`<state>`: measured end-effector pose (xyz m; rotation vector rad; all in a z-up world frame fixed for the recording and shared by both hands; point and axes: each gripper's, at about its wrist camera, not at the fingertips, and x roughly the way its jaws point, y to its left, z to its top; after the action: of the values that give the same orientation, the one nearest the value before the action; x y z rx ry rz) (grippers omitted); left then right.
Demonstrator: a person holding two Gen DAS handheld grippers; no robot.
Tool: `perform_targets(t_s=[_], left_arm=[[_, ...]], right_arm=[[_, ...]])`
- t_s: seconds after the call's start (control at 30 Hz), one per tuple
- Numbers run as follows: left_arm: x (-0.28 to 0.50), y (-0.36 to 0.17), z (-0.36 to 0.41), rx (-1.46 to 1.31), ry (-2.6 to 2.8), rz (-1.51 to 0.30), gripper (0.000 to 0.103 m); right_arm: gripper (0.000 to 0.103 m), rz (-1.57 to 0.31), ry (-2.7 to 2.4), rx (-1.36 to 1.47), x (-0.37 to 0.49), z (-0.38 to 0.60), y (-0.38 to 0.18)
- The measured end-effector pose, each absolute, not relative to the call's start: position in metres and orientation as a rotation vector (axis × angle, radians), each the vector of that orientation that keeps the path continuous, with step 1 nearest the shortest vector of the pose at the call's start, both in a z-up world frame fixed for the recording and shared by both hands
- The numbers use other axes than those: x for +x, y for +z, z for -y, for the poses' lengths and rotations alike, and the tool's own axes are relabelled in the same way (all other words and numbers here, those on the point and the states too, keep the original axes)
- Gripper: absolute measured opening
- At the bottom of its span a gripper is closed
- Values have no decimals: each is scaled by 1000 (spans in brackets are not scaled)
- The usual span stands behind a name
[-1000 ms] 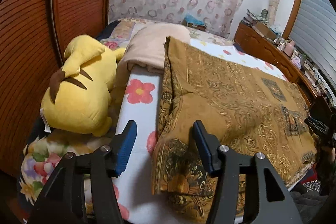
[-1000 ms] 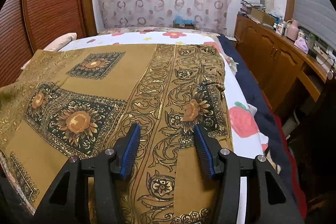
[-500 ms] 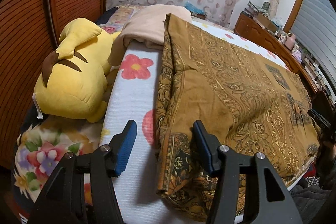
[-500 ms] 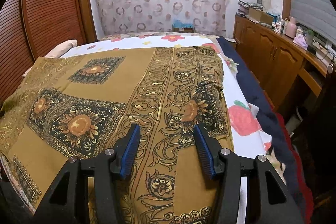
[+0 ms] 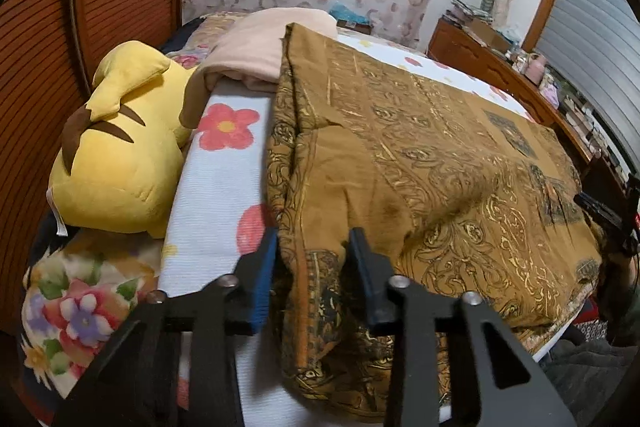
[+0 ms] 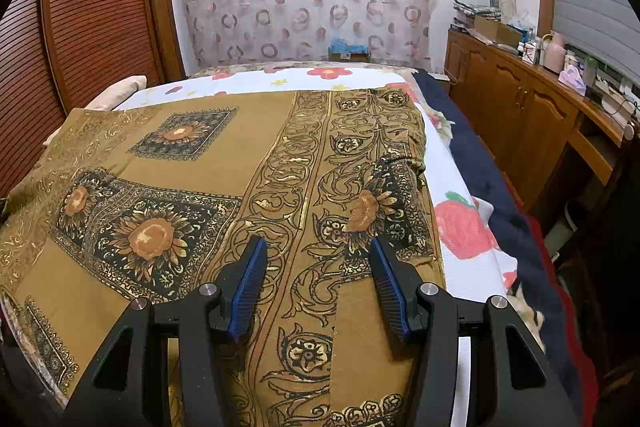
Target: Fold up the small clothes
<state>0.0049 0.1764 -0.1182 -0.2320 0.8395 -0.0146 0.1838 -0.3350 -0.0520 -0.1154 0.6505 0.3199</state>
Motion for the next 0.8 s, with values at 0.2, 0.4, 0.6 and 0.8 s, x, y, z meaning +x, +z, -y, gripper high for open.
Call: perform_targets(t_s=[0.2,0.4,0.6,0.8], left_arm=[[4,-92,-162,-237,-89,-766,5],[16,-40,-126,-211,-196,-637,4],[47,-2,-71,-157,-341,-571,4],[77,24,-1,-73,-475,-554,4]], right_arm=[[55,-651,319,-118,183,334,-52],[55,-650,321,-114,183,334,-51],[56,-654,321,-114,184,334,-50],[56,-700,353,-43,189,347,-43]])
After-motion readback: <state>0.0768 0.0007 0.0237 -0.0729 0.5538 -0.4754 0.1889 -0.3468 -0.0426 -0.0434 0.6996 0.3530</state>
